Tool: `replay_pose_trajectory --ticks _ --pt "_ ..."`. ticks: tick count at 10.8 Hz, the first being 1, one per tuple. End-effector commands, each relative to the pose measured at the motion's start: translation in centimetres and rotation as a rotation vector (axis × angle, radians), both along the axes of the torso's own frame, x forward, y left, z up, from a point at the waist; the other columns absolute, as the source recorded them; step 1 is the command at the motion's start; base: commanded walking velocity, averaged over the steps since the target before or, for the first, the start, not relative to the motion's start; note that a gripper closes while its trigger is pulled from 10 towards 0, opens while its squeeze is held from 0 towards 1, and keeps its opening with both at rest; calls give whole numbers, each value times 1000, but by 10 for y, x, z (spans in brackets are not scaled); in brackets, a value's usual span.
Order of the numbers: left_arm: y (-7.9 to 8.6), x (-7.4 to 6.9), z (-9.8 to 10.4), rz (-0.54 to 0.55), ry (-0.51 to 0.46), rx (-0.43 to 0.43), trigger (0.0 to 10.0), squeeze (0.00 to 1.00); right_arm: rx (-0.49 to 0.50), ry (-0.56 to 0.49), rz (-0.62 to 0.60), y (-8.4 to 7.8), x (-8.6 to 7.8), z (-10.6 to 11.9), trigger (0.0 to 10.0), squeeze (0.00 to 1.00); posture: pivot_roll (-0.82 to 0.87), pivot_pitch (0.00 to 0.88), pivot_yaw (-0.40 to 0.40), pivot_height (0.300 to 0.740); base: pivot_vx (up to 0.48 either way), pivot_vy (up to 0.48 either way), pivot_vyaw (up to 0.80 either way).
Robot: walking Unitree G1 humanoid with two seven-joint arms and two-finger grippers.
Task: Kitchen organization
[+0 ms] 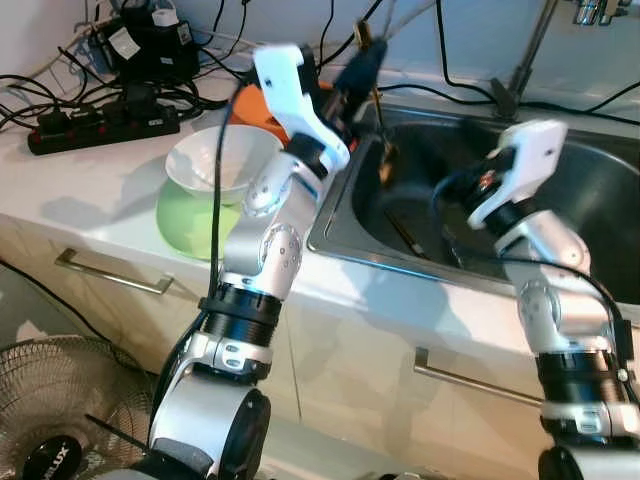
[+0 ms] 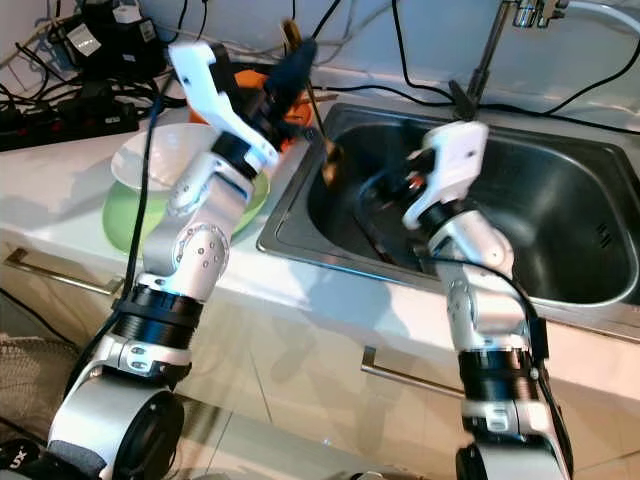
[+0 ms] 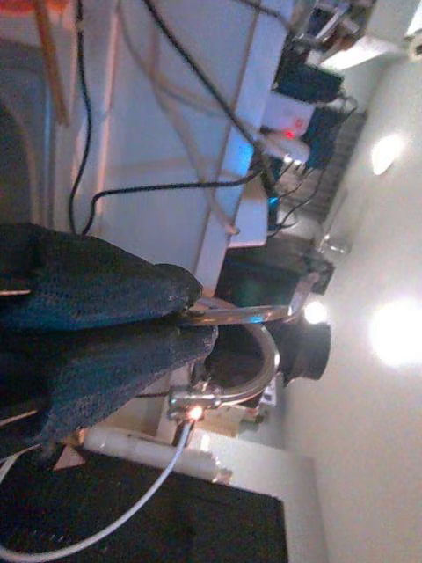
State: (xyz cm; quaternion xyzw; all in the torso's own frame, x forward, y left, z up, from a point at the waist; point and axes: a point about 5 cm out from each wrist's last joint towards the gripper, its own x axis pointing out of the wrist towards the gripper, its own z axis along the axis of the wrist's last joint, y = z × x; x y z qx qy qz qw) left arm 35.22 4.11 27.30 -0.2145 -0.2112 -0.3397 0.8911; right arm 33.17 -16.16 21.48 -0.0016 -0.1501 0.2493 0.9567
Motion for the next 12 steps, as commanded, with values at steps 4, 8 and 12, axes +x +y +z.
replay_pose_trajectory --ticks 4,8,12 --pt "-6 -2 -12 -48 28 48 10000 0 46 -47 111 5 -12 14 10000 0 -4 0 37 740 0 0 0" --pt "-17 -9 -22 -107 40 109 10000 0 47 -23 155 16 -14 8 10000 0 2 0 35 740 0 0 0" --pt "-21 -10 -23 -131 42 126 10000 0 27 4 177 21 -14 0 10000 0 5 2 35 740 0 0 0"
